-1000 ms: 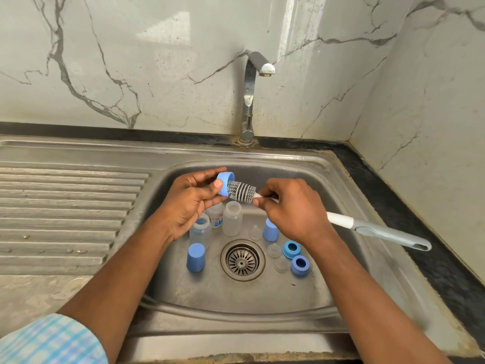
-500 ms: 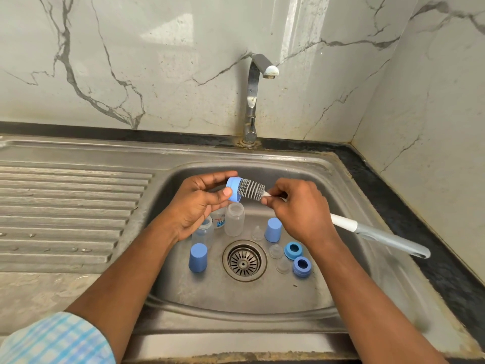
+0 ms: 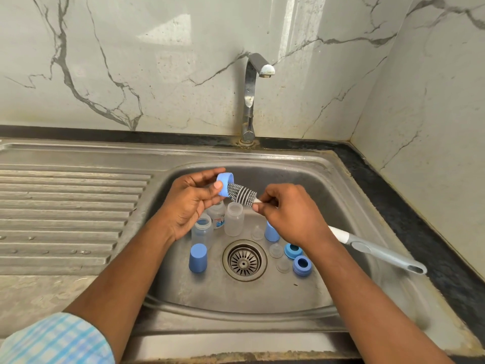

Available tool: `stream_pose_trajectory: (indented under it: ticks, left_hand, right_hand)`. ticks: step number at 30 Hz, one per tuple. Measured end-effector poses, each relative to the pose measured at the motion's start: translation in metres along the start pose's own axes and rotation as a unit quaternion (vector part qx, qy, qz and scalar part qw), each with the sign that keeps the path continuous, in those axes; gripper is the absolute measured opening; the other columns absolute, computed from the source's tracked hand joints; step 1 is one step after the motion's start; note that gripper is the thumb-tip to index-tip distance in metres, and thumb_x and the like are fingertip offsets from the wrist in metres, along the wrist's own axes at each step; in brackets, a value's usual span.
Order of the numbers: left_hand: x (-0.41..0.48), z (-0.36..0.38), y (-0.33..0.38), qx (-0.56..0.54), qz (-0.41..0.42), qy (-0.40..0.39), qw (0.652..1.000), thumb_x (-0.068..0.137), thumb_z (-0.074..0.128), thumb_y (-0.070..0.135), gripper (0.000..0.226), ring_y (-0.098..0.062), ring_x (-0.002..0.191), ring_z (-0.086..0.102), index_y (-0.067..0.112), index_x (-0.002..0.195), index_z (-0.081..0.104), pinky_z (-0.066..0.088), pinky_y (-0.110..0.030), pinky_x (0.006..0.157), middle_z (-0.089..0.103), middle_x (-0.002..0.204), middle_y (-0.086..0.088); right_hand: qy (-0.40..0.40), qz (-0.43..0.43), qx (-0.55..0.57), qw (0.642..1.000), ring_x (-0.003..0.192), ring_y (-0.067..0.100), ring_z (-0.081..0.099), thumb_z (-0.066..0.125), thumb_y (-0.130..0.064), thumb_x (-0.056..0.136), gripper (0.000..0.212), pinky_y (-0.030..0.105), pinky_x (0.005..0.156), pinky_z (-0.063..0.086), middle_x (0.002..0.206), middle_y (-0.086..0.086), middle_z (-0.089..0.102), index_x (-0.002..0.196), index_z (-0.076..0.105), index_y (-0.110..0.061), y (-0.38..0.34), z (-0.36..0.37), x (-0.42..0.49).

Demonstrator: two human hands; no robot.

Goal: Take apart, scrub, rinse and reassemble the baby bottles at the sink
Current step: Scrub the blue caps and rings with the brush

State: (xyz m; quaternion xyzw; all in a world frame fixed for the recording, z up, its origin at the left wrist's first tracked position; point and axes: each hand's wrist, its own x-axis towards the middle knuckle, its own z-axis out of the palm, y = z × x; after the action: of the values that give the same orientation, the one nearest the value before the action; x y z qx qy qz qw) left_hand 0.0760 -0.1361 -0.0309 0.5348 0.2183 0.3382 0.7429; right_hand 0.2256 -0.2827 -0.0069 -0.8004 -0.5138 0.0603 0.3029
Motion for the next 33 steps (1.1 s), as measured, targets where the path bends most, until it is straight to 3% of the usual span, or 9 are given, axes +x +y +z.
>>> stream_pose_trajectory:
  ticks: [5, 9, 14, 19, 24, 29, 33]
  left_hand:
    - [-0.005, 0.001, -0.001, 0.022, -0.011, -0.050, 0.998, 0.071, 0.066, 0.005, 0.044, -0.021, 0.100, 0.071, 0.008, 0.115, 0.067, 0.058, -0.032, 0.088, 0.073, 0.110, -0.010]
    - [-0.005, -0.001, -0.002, 0.113, 0.006, -0.057, 0.992, 0.065, 0.073, 0.003, 0.047, -0.022, 0.105, 0.070, 0.013, 0.111, 0.071, 0.056, -0.034, 0.093, 0.074, 0.112, -0.010]
    - [-0.001, -0.003, 0.001, 0.061, 0.002, 0.019, 0.998, 0.082, 0.066, 0.000, 0.030, -0.019, 0.098, 0.071, 0.013, 0.109, 0.070, 0.059, -0.028, 0.082, 0.075, 0.108, -0.008]
    - [-0.005, 0.000, 0.000, 0.044, -0.032, -0.063, 0.997, 0.067, 0.070, -0.001, 0.048, -0.021, 0.100, 0.071, 0.009, 0.114, 0.068, 0.058, -0.030, 0.088, 0.073, 0.112, -0.010]
    - [-0.002, -0.004, 0.002, 0.037, -0.006, -0.015, 0.999, 0.066, 0.068, -0.002, 0.049, -0.018, 0.097, 0.072, 0.006, 0.114, 0.068, 0.058, -0.024, 0.078, 0.075, 0.106, -0.007]
    - [-0.004, -0.002, 0.001, -0.026, -0.036, -0.058, 0.997, 0.073, 0.064, 0.000, 0.043, -0.021, 0.099, 0.071, 0.007, 0.115, 0.067, 0.059, -0.029, 0.082, 0.074, 0.109, -0.011]
    - [-0.003, -0.003, 0.002, -0.037, -0.014, -0.054, 0.998, 0.075, 0.062, -0.001, 0.040, -0.021, 0.101, 0.071, 0.007, 0.114, 0.068, 0.059, -0.029, 0.084, 0.074, 0.111, -0.010]
  right_hand:
    - [0.051, -0.021, -0.021, 0.998, 0.068, 0.014, 0.059, 0.070, -0.039, 0.088, 0.012, 0.033, 0.063, 0.048, 0.071, -0.010, 0.065, 0.084, 0.068, -0.028, 0.001, -0.008, -0.002]
    - [0.000, 0.013, -0.027, 1.000, 0.070, 0.017, 0.061, 0.074, -0.037, 0.084, 0.013, 0.036, 0.065, 0.051, 0.072, -0.008, 0.065, 0.081, 0.068, -0.027, 0.004, -0.004, -0.002]
    - [-0.007, -0.024, -0.048, 0.999, 0.067, 0.012, 0.059, 0.073, -0.039, 0.085, 0.011, 0.031, 0.063, 0.048, 0.073, -0.011, 0.064, 0.085, 0.065, -0.030, -0.006, 0.000, -0.006]
    - [0.043, -0.002, -0.035, 0.998, 0.070, 0.015, 0.060, 0.072, -0.034, 0.086, 0.007, 0.030, 0.064, 0.046, 0.073, -0.012, 0.064, 0.091, 0.072, -0.029, -0.001, -0.006, -0.005]
    - [-0.032, -0.029, -0.067, 0.997, 0.061, 0.013, 0.052, 0.067, -0.031, 0.091, 0.010, 0.028, 0.058, 0.037, 0.065, -0.010, 0.056, 0.096, 0.074, -0.025, -0.007, -0.001, -0.009]
    - [0.040, -0.036, -0.061, 0.997, 0.069, 0.018, 0.056, 0.063, -0.036, 0.094, 0.015, 0.030, 0.064, 0.042, 0.070, -0.010, 0.057, 0.102, 0.072, -0.028, -0.009, -0.008, -0.010]
    - [-0.013, -0.018, -0.056, 0.998, 0.063, 0.018, 0.052, 0.062, -0.036, 0.094, 0.016, 0.030, 0.059, 0.037, 0.065, -0.007, 0.055, 0.091, 0.072, -0.024, -0.011, -0.003, -0.011]
